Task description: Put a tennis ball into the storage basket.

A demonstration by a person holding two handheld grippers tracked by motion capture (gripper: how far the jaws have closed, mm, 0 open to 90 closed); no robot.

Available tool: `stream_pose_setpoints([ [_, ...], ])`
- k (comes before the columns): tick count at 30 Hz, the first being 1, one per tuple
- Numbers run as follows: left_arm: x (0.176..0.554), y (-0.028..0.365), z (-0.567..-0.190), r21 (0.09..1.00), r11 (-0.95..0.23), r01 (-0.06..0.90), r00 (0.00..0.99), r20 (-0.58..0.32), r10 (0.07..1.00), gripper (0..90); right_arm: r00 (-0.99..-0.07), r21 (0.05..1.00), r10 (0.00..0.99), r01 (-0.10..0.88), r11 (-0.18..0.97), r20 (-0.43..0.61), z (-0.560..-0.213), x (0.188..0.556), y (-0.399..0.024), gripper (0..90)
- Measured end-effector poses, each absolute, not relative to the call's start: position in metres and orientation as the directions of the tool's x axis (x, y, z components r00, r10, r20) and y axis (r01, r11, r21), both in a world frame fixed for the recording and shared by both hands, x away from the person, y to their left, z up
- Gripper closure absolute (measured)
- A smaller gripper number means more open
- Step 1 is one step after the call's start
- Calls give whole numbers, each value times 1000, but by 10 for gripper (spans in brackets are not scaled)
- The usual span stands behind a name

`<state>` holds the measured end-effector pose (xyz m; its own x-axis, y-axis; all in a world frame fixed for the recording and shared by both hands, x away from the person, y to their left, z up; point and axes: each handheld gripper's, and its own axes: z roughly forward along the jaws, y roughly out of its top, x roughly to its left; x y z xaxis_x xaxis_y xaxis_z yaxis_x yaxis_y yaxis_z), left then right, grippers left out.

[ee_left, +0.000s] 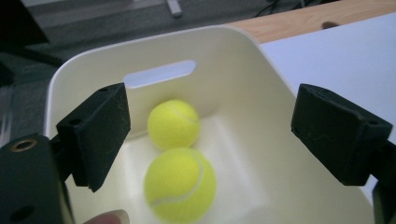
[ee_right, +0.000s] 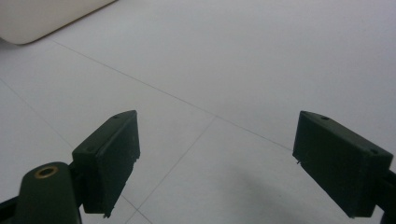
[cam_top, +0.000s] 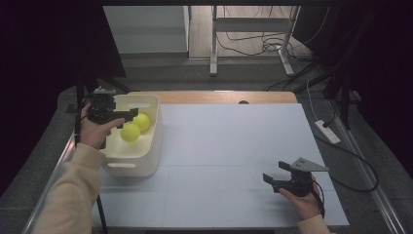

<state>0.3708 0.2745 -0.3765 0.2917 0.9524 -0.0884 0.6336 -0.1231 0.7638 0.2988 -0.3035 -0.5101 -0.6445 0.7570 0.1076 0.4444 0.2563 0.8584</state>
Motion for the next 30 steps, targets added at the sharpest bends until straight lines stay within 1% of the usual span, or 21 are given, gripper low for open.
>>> stream_pose_setpoints([
  [5,365,268,-375,790,-128,600,345,-111,932,119,-649,859,753,443,257,110,-510,300,-303,144],
  [13,356,263,-372,819,-132,558,403,-129,906,127,-647,859,754,444,253,112,-510,300,-304,144],
  [15,352,259,-372,830,-121,545,436,-157,886,127,-646,860,755,443,253,111,-509,299,-304,144],
  [17,349,255,-373,832,-126,540,454,-162,876,126,-646,860,756,442,254,109,-509,298,-304,144],
  [30,342,240,-387,837,-131,531,497,-182,849,132,-647,860,755,442,254,110,-509,300,-305,144],
])
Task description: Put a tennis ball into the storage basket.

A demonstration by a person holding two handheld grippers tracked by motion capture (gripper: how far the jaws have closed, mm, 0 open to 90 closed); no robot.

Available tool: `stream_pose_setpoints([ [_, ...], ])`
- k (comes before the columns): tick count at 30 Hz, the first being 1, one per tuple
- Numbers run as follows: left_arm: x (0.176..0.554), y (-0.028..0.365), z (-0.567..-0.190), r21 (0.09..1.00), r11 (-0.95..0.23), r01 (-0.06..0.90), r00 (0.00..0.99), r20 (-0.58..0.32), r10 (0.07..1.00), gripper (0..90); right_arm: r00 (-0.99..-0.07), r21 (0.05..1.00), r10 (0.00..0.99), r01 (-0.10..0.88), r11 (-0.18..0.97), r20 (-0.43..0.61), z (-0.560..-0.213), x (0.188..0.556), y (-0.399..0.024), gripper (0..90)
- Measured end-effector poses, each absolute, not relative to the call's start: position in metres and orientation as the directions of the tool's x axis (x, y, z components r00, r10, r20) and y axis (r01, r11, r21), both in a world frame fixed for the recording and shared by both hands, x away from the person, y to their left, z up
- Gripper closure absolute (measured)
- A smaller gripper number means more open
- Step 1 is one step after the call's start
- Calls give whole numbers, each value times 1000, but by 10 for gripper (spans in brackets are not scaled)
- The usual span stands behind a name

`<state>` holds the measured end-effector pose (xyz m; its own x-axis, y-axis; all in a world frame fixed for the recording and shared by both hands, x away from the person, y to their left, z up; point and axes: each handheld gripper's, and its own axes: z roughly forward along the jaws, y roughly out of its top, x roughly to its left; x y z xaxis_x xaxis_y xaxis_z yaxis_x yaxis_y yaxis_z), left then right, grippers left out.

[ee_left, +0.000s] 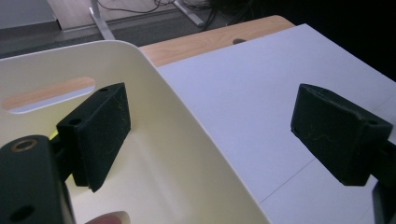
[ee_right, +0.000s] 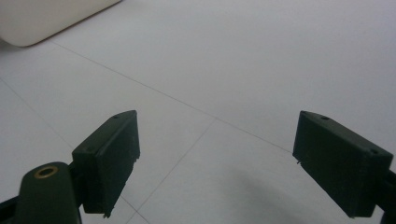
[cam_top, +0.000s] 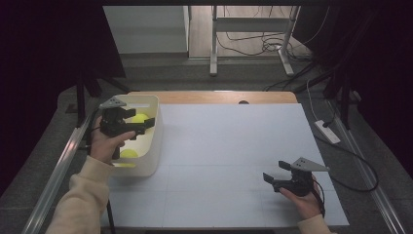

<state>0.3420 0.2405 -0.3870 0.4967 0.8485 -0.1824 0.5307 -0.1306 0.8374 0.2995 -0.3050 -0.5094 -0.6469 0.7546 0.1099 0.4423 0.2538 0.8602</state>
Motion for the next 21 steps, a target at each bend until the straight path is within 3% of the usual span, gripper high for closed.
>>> stream_pose_setpoints([
  [21,302,207,-408,868,-191,459,651,-182,737,133,-641,860,761,442,256,103,-508,294,-304,143],
])
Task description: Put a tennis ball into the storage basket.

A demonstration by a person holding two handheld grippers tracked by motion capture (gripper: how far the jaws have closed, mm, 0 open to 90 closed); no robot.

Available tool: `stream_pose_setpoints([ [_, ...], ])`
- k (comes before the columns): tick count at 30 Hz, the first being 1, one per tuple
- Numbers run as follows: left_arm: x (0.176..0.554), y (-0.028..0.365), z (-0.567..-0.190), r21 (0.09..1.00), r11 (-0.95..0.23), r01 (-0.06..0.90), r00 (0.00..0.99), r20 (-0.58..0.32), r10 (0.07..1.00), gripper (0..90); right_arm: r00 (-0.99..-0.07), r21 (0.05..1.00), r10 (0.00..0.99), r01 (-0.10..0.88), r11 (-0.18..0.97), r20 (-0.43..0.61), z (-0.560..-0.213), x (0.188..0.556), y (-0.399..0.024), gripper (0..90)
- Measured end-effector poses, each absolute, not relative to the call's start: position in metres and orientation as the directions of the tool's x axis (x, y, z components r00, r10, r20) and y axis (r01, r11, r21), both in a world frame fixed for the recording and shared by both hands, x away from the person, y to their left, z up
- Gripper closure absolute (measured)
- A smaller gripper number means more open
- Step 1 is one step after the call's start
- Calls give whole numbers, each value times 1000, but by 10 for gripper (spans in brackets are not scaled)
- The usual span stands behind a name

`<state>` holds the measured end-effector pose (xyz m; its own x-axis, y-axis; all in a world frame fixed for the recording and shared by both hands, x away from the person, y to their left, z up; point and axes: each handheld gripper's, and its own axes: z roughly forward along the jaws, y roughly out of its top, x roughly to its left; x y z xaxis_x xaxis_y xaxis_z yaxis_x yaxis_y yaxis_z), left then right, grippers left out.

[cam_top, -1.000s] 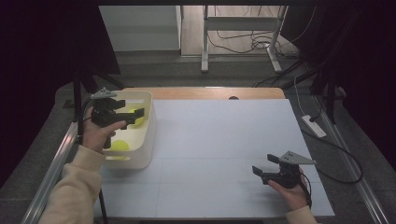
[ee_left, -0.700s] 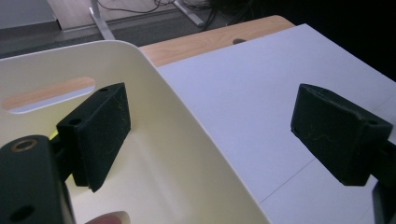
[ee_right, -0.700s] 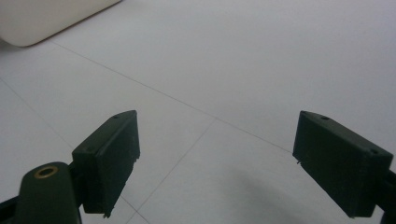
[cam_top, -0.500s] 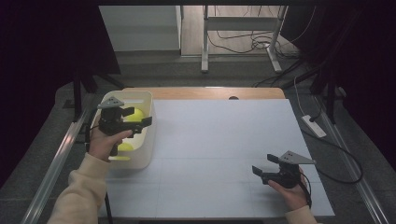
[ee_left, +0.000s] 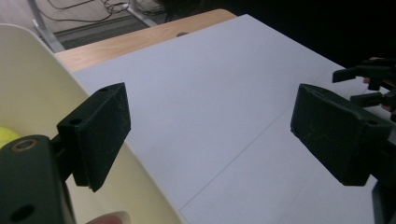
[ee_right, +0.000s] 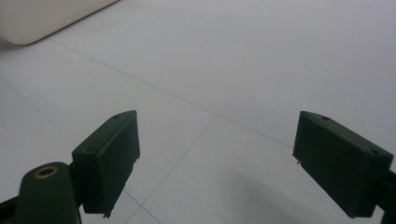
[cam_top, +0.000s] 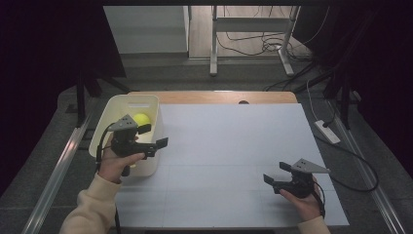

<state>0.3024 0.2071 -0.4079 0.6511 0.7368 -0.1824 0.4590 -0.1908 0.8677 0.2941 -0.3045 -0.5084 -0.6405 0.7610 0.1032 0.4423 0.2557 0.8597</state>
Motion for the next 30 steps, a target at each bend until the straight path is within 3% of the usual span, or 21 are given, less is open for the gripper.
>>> stream_pose_setpoints([
  [21,272,184,-440,871,-250,422,749,-180,637,140,-641,856,761,444,263,98,-509,294,-302,143],
  [30,259,173,-443,885,-283,370,786,-136,603,141,-641,859,761,442,260,99,-509,294,-303,143],
])
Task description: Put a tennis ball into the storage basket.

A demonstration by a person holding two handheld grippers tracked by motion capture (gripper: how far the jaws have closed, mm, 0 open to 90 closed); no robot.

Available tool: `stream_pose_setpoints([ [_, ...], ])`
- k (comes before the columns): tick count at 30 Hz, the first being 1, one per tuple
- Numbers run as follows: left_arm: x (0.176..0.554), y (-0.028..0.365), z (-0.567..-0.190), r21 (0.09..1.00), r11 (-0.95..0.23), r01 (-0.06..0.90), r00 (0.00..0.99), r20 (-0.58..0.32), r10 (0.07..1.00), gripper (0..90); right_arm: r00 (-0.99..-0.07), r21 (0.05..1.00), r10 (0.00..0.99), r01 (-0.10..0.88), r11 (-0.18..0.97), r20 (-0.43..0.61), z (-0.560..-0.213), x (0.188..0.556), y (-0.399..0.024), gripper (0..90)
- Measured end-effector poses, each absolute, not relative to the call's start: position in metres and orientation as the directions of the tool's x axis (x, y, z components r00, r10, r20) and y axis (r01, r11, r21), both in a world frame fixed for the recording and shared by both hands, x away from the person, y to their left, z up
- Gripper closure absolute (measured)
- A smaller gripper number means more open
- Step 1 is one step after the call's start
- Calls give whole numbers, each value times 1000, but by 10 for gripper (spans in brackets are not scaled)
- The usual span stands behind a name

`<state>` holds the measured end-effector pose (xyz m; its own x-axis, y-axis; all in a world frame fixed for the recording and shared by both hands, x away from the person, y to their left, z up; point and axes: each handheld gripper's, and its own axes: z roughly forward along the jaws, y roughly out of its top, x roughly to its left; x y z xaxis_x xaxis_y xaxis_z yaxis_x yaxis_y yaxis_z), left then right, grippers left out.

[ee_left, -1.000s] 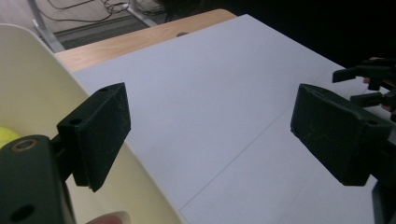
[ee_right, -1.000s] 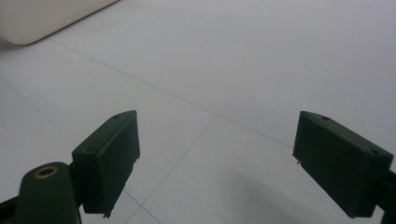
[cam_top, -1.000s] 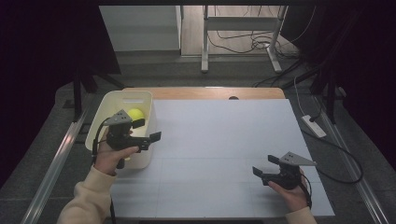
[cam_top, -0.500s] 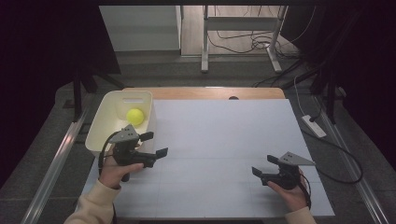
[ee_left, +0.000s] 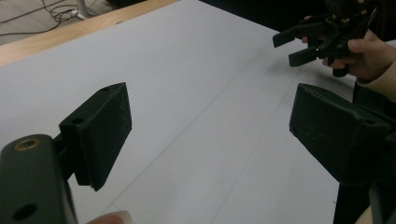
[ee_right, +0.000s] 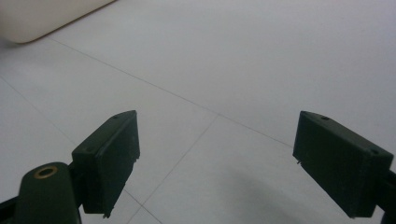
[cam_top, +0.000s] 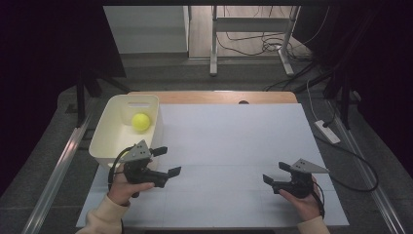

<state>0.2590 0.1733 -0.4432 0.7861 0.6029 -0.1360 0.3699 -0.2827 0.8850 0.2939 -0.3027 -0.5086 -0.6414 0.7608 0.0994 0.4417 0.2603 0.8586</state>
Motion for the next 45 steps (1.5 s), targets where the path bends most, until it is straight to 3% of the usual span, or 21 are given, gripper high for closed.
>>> stream_pose_setpoints([
  [15,253,162,-471,861,-347,372,823,-133,552,135,-643,859,760,440,263,97,-509,294,-303,142],
  [45,250,171,-516,824,-370,429,799,-154,581,133,-645,860,758,437,263,96,-509,293,-303,142],
])
